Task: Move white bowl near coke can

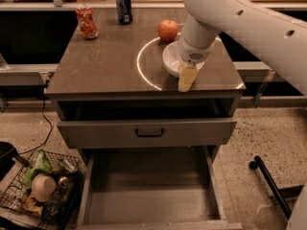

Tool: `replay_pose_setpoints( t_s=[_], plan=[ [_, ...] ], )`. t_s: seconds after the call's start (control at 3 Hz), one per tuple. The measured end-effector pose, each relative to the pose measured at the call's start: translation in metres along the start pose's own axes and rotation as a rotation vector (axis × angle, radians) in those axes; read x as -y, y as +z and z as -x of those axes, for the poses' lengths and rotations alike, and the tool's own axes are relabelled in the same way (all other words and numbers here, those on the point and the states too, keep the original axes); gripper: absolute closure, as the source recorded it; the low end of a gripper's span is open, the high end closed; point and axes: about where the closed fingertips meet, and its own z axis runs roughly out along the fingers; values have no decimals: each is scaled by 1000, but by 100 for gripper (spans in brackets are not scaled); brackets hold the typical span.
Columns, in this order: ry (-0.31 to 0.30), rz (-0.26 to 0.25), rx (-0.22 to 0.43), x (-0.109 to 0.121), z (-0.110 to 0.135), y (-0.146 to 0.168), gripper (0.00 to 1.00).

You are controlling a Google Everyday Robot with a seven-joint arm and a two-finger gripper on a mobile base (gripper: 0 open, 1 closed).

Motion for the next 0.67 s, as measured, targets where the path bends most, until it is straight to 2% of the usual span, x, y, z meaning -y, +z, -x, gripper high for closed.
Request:
replay_pose_setpoints(
  t_s=[0.33, 0.67],
  plan=[
    [0, 0, 0, 0, 0, 0, 61],
    [0, 0, 0, 0, 0, -1, 30]
  ],
)
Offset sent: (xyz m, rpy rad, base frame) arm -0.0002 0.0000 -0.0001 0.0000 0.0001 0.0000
